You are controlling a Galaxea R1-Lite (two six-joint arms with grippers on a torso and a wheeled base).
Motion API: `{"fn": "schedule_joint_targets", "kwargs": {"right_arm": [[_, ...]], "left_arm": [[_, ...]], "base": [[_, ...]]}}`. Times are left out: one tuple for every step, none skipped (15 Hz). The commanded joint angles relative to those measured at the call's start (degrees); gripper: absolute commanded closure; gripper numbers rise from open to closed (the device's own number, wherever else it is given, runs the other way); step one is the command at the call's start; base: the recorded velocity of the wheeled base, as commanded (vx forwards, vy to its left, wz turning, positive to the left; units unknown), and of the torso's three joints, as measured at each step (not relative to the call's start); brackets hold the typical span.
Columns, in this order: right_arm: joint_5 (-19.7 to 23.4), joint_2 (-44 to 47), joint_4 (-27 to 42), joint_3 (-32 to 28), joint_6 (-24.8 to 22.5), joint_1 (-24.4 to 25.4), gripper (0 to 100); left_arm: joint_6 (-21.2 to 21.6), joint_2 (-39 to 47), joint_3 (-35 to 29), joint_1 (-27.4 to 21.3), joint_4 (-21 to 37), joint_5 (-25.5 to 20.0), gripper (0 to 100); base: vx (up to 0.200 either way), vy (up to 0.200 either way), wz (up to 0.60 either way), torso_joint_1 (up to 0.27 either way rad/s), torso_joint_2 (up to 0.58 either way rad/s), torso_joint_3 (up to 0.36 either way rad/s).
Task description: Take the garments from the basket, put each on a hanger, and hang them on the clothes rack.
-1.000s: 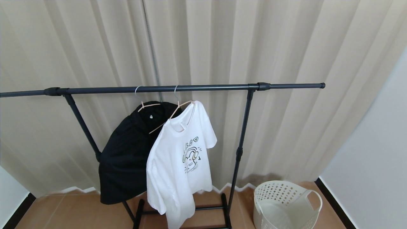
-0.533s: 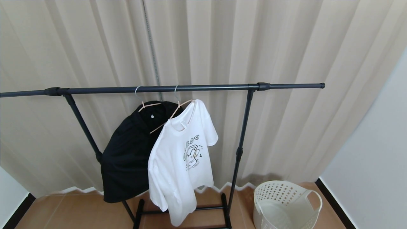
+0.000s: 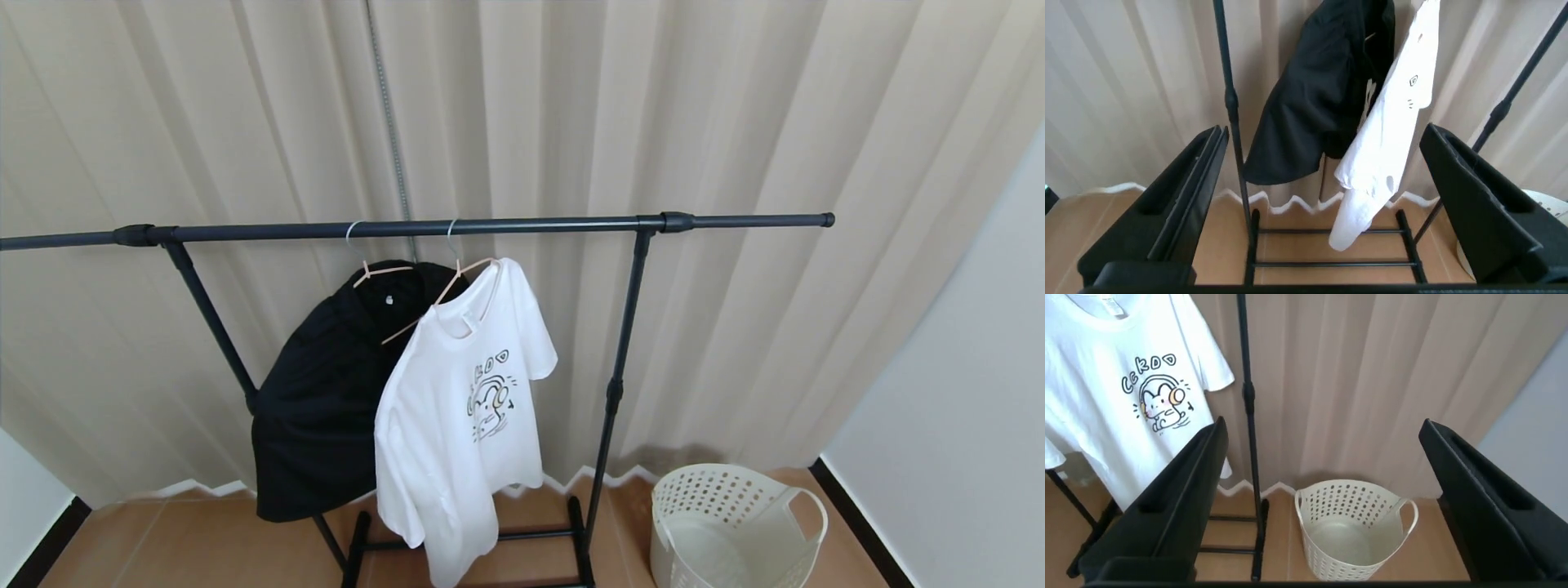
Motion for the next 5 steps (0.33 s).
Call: {"fn": "schedule_joint_targets", "kwargs": {"right_arm": [[0.1, -0.1, 0.0, 0.0, -0.1, 0.0, 0], [0.1, -0.1, 0.0, 0.0, -0.1, 0.0, 0], [0.1, -0.1, 0.0, 0.0, -0.1, 0.0, 0], [0.1, -0.1, 0.0, 0.0, 0.0, 0.0, 0], [-0.1, -0.1, 0.0, 0.0, 0.3, 0.0, 0]], "left_arm": [[0.0, 0.0, 0.0, 0.0, -0.1, 0.0, 0], [0.0, 0.0, 0.0, 0.0, 0.0, 0.0, 0], [0.0, 0.0, 0.0, 0.0, 0.0, 0.0, 0], [0.0, 0.0, 0.0, 0.0, 0.0, 0.0, 0], [0.0, 0.0, 0.0, 0.0, 0.0, 0.0, 0]], "base": [[0.0, 0.0, 0.0, 0.0, 0.0, 0.0], [0.0, 0.0, 0.0, 0.0, 0.0, 0.0], [0.0, 0.0, 0.0, 0.0, 0.0, 0.0], [0.0, 0.0, 0.0, 0.0, 0.0, 0.0], [0.0, 0.0, 0.0, 0.0, 0.0, 0.0]]}}
